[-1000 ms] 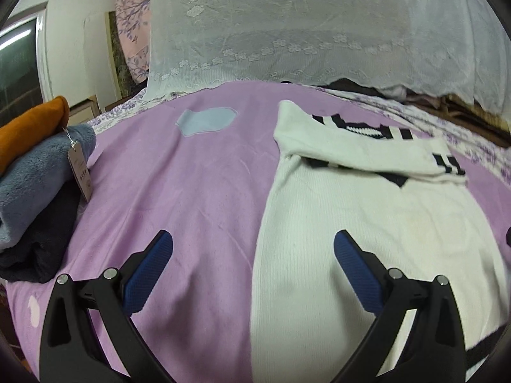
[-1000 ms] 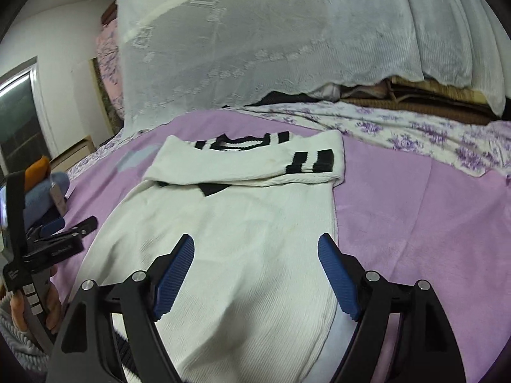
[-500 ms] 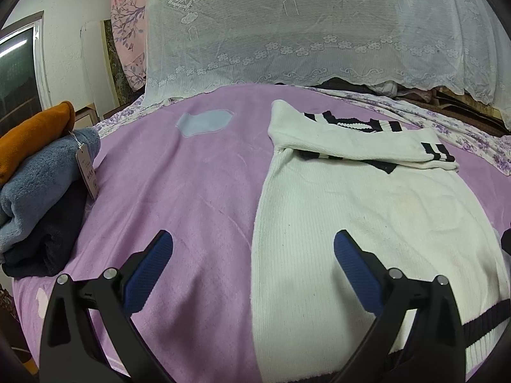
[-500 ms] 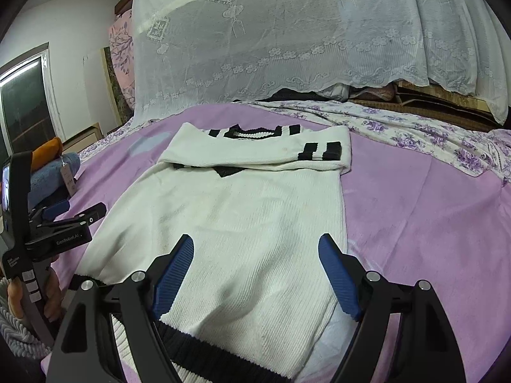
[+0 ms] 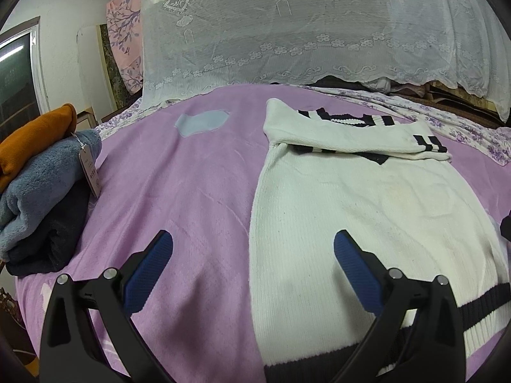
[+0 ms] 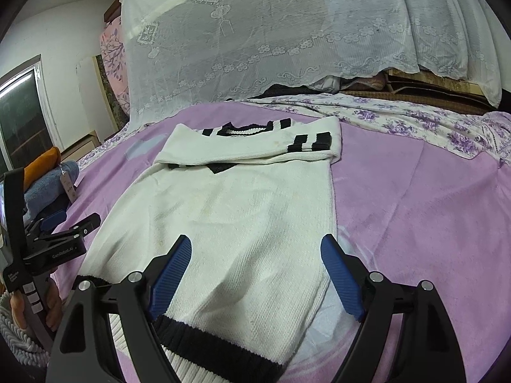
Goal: Fold small clothes
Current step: 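Move the right tool to the striped hem of the sweater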
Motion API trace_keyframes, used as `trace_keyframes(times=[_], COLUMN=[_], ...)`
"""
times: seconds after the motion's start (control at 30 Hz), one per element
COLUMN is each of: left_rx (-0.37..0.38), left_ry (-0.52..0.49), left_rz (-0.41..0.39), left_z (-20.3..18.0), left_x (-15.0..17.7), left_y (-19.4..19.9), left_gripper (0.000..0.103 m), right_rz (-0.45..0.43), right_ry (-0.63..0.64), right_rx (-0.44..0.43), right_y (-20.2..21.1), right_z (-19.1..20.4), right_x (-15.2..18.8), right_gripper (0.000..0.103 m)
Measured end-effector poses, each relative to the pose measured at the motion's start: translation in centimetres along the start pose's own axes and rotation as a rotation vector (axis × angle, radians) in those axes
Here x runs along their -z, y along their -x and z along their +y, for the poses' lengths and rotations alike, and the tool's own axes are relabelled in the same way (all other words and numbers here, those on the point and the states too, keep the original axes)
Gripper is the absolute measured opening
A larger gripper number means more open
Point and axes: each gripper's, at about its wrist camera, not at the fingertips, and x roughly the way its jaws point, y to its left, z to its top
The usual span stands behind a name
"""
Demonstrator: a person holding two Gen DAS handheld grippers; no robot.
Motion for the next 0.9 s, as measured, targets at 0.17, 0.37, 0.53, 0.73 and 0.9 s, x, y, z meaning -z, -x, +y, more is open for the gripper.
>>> trace_keyframes(times=[0.17, 0.37, 0.53, 0.73, 0.9], left_rx=[0.019, 0.08, 0.179, 0.456, 0.576], left_ry=[-0.016, -0.039, -0.046, 0.02, 0.103], left_rz=[0.016, 0.062, 0.132, 0.276, 0.332], left_z=[-0.2, -0.2, -0.1, 1.2, 2.0], left_x=[0.7, 1.9, 2.9, 3.8, 3.9], left_y=[0.7, 1.1, 0.7, -0.9, -2.3], left_gripper=[0.098, 0.098, 0.098, 0.098, 0.098], right_rz=[-0.002, 0.003, 0.015, 0.051, 0.107], right_ry=[-0.006, -0.028, -0.057, -0.135, -0.214], right_rx=[0.0, -0.002, -0.004, -0.027, -0.083], right_y=[0.5, 0.9, 1.1, 1.3, 1.0], right_z=[-0.1, -0.5, -1.1, -2.7, -4.0], right_x=[0.4, 0.7, 1.0, 1.8, 2.5], right_gripper=[0.09, 0.091, 0.091, 0.092, 0.092])
